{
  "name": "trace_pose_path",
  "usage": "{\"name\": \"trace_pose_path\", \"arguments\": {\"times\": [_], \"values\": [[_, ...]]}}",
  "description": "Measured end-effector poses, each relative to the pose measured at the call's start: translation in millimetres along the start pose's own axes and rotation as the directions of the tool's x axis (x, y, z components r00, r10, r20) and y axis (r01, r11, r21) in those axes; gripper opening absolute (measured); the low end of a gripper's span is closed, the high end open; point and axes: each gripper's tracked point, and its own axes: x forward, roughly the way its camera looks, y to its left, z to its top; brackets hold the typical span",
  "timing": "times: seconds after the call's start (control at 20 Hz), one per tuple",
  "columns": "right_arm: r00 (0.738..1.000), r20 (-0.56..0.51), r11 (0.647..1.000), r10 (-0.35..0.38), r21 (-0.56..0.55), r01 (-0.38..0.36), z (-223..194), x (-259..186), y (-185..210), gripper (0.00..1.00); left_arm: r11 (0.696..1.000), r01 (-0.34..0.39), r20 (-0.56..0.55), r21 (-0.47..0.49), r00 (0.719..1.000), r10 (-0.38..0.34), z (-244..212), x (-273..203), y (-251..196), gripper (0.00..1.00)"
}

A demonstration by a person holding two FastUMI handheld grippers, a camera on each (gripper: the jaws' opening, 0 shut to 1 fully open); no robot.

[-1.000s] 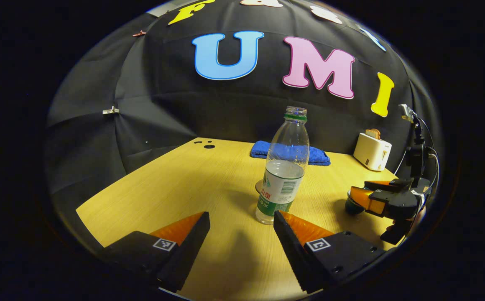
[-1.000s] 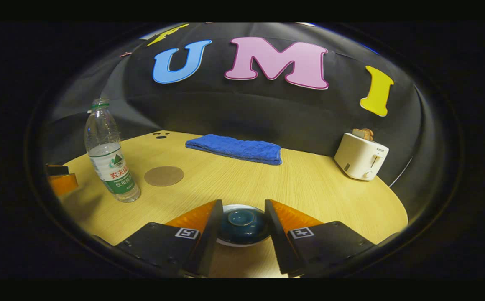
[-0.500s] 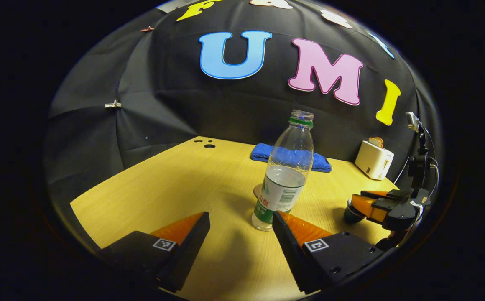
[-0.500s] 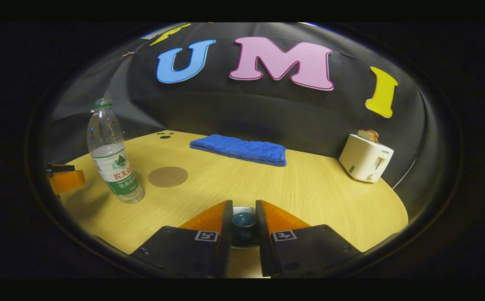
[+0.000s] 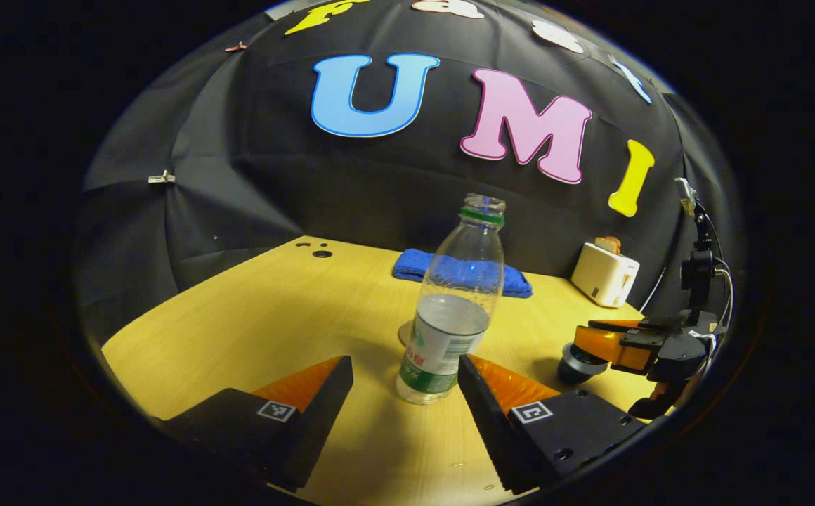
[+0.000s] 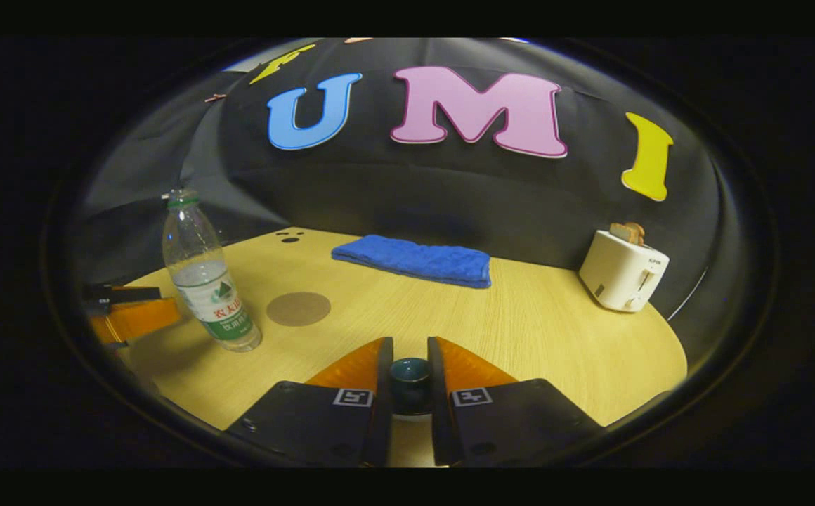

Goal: Open the teacup lid with one hand, grasp the water bottle and pour water into the teacup with the other hand; after pouring, place the water bottle on the coaster and then close the teacup lid.

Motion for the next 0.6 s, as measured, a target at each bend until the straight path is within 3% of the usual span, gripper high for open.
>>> {"name": "trace_pose_path", "arguments": {"times": [0.25,0.55,0.6], "values": [[1.000,0.014,1.000,-0.019,0.018,0.019,7.6,-14.0,-9.8,0.26,0.997,0.071,0.017,-0.033,0.997,-0.071,6.9,13.9,-17.7,0.95],[0.997,-0.029,0.993,-0.068,0.092,0.070,-10.2,-39.9,-35.0,0.26,0.993,0.104,0.034,0.062,0.994,-0.107,19.3,43.8,-23.0,0.95],[0.996,-0.040,0.992,-0.074,0.096,0.077,-14.3,-43.1,-40.3,0.31,0.991,0.111,0.034,0.069,0.993,-0.113,20.6,48.2,-24.0,0.95]]}}
